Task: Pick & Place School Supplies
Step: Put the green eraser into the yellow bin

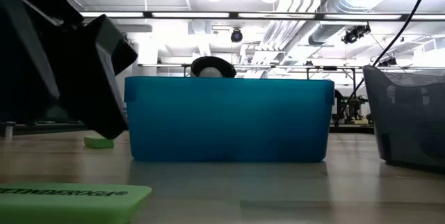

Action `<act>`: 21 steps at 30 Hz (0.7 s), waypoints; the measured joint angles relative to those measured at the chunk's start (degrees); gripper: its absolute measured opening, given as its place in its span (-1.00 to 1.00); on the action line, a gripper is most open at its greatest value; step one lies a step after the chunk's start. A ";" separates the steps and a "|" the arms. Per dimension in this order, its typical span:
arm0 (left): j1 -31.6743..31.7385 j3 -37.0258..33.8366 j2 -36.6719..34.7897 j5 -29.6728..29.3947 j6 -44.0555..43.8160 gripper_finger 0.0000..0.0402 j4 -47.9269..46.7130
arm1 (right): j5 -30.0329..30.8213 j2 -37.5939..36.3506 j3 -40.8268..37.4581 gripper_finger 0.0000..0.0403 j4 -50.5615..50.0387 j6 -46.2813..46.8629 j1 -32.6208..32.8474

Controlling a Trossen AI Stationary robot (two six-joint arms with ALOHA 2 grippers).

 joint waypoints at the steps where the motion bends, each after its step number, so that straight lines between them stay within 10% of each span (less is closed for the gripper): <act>1: 0.00 0.04 0.17 -0.17 0.34 -0.03 0.39 | 0.01 0.01 0.00 -0.06 -0.45 0.57 0.00; 21: -2.34 0.81 0.93 -2.96 3.83 -0.05 0.90 | 0.07 0.02 0.00 -0.06 -1.76 1.21 -0.09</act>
